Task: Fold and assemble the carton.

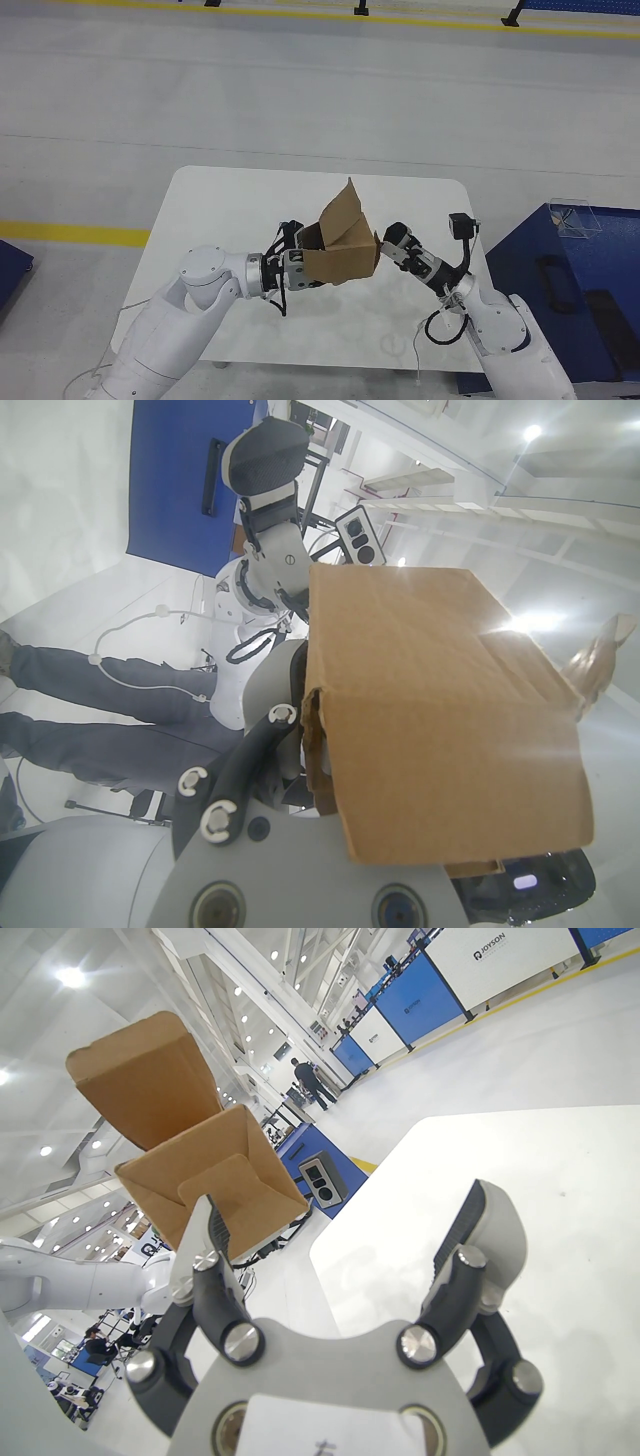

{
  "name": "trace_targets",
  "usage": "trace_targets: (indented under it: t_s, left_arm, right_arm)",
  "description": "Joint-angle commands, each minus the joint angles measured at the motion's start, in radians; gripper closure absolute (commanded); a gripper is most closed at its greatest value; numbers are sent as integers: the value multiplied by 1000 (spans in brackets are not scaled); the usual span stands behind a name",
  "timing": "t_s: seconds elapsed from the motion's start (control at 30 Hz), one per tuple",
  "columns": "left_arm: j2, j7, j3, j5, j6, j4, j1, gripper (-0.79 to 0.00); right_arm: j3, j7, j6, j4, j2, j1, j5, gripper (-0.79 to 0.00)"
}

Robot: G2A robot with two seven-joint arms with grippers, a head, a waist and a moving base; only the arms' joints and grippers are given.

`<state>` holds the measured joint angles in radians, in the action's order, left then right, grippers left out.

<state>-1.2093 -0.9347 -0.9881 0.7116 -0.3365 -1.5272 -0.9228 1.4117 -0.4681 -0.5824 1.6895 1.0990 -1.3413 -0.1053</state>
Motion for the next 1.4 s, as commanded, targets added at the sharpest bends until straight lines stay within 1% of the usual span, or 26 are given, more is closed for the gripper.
trace_targets:
  t_s: [0.0,0.2,0.5,1.03,1.2,1.37]
  left_arm:
    - [0,0,6,-16,0,-5,0,0]
    - [0,4,15,-40,0,-15,0,0]
    - [1,-4,9,-30,1,-19,-6,0]
    - [0,-17,7,6,-5,-39,-21,0]
    - [0,-18,6,11,-5,-41,-25,0]
    - [1,-17,2,16,-3,-43,-32,0]
  right_arm:
    - [0,-3,4,6,0,0,7,-785]
    - [-4,-16,20,21,-1,0,-10,-785]
    - [-13,-11,24,27,-1,-6,-37,-785]
    - [-38,2,16,29,2,-9,-11,-785]
    - [-9,24,10,24,0,-22,11,-785]
    - [27,-9,19,8,-7,-38,39,-785]
